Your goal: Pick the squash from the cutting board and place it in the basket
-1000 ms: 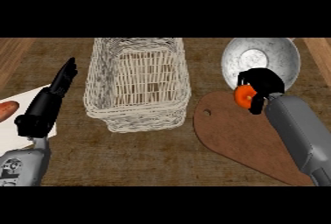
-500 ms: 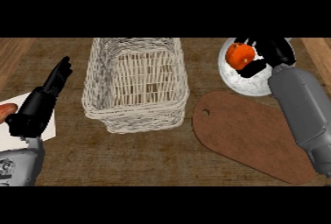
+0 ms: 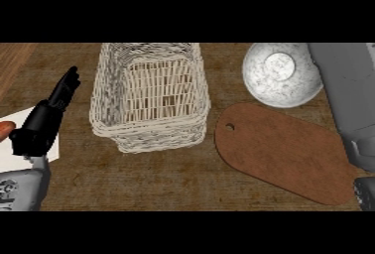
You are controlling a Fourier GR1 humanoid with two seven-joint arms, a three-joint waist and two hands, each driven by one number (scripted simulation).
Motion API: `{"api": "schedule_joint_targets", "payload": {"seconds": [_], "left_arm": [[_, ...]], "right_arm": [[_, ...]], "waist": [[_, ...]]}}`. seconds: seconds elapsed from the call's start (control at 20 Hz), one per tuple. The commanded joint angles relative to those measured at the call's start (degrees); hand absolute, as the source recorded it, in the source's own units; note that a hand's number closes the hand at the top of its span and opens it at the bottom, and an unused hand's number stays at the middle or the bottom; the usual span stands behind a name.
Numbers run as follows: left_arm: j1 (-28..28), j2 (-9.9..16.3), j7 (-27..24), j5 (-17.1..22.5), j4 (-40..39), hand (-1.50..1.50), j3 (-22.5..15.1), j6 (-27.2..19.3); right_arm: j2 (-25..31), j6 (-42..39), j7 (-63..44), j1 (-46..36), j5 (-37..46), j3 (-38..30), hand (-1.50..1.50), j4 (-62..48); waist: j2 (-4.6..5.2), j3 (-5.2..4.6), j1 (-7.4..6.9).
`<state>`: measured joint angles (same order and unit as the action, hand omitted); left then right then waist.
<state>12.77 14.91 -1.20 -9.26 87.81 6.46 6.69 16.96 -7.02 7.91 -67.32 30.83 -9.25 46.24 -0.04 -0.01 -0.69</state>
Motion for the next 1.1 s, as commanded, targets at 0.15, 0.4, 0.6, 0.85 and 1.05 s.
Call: {"api": "schedule_joint_targets", "payload": {"seconds": [0.15, 0.4, 0.6, 0.85, 1.05], "left_arm": [[-2.32, -0.27, -1.18, -0.24, 1.36, 0.00, -0.31, 0.54], [-1.30, 0.84, -2.32, 1.15, -0.81, 0.00, 1.07, 2.13], [0.22, -1.27, 0.19, -0.03, 0.24, 0.00, -0.47, 0.43], [0.67, -0.52, 0.08, -0.66, 0.48, 0.00, -0.43, 0.81], [-1.15, 0.43, 0.37, 0.18, 1.21, 0.00, 0.91, 1.61]], "right_arm": [[-3.56, -5.98, -8.38, -10.96, -4.09, -0.94, 1.50, -1.56], [-8.93, -7.26, -15.82, -18.70, -3.33, 1.61, 1.50, -3.50], [-12.70, -6.10, -21.07, -21.80, -3.27, 2.13, 1.50, -4.63], [-14.96, -5.77, -20.36, -23.16, -2.25, 2.77, 1.50, -12.30], [-16.83, -8.68, -26.86, -26.13, -3.48, 3.19, 1.50, -12.67]], "waist": [[0.09, -0.03, -0.26], [0.14, -0.08, -0.53], [0.09, -0.05, -0.19], [0.49, -0.07, -0.78], [0.19, -0.06, -0.55]]}}
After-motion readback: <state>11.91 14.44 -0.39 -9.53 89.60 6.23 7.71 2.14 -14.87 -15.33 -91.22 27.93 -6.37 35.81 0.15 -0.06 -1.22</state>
